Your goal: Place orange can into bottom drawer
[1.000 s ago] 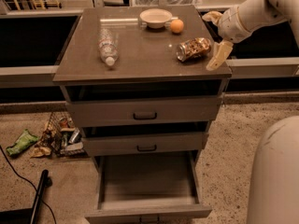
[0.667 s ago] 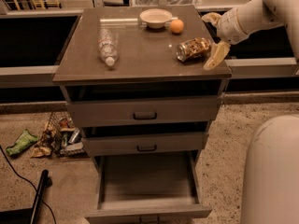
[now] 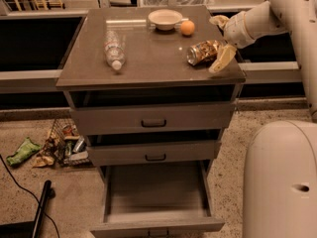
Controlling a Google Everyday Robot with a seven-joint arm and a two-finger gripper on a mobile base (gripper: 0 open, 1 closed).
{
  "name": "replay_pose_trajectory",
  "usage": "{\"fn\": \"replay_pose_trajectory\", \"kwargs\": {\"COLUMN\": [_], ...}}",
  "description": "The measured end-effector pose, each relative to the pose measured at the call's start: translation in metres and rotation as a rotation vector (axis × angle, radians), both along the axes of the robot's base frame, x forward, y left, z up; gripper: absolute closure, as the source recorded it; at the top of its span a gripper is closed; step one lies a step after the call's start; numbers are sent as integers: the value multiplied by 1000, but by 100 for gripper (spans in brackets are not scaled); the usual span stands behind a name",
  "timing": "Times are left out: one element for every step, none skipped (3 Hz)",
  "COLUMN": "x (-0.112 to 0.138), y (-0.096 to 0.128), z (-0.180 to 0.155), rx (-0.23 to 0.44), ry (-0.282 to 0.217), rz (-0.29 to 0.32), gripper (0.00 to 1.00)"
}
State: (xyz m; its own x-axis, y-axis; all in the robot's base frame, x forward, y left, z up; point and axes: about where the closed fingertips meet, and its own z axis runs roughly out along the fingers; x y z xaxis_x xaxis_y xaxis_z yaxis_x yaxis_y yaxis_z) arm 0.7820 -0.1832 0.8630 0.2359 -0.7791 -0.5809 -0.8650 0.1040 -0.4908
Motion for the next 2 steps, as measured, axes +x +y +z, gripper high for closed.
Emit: {"fn": "replay_pose_trajectory", "kwargs": {"x": [8,13], "y": [6,8], "z": [-5,-10], "rx": [22,34], "ry": [6,17], "rz": [1,-1], "gripper": [17,40]}}
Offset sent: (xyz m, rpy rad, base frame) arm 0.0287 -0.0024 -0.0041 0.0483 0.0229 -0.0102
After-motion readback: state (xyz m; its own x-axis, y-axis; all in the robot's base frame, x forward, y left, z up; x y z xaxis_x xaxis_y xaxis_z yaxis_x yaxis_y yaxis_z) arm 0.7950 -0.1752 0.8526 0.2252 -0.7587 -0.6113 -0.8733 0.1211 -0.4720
